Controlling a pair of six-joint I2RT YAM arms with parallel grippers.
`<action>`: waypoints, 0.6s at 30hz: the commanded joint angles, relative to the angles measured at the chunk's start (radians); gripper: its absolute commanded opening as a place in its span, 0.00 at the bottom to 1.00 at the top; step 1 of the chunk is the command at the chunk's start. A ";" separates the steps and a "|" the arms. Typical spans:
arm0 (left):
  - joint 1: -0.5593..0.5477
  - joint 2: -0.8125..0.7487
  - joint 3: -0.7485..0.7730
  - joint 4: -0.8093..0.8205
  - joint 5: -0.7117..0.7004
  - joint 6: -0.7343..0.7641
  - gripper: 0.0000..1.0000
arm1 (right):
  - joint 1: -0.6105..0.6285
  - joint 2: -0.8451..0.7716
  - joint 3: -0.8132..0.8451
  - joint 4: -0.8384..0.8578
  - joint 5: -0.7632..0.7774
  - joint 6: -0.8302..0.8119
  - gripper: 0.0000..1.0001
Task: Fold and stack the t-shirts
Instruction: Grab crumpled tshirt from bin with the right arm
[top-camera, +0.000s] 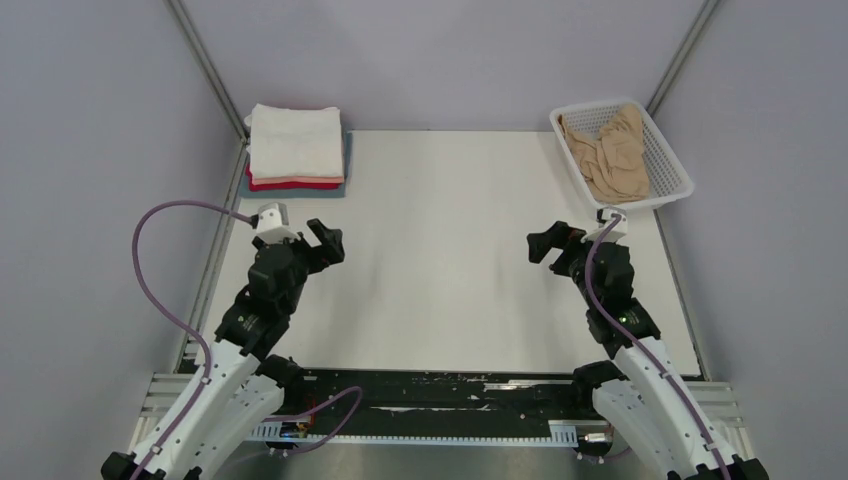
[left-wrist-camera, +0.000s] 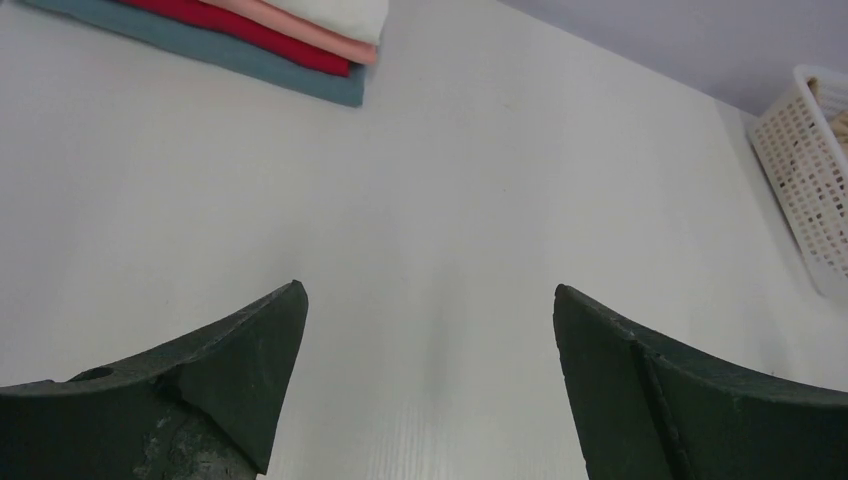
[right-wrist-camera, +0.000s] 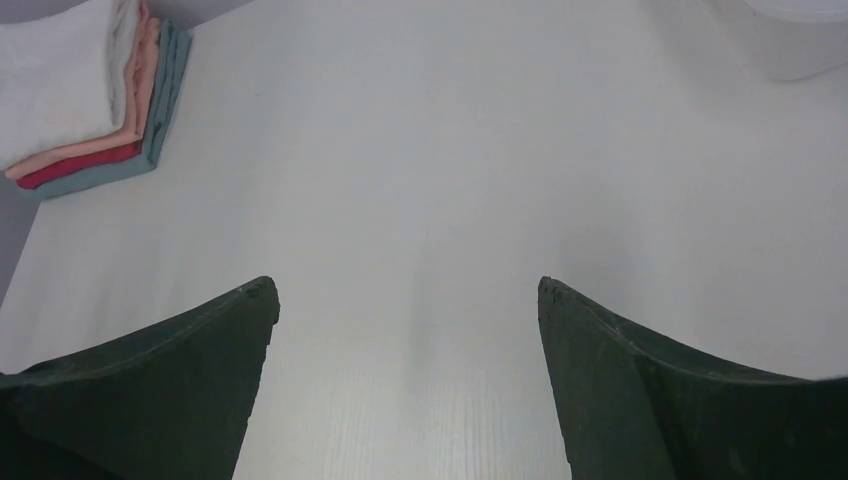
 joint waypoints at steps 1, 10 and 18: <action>-0.002 -0.013 0.003 0.011 -0.035 0.011 1.00 | -0.005 -0.002 0.036 0.047 0.002 -0.024 1.00; -0.001 0.034 -0.025 0.089 -0.004 0.003 1.00 | -0.004 0.180 0.180 0.247 0.166 0.025 1.00; -0.001 0.120 -0.034 0.142 0.027 -0.006 1.00 | -0.201 0.740 0.776 -0.043 0.199 -0.105 1.00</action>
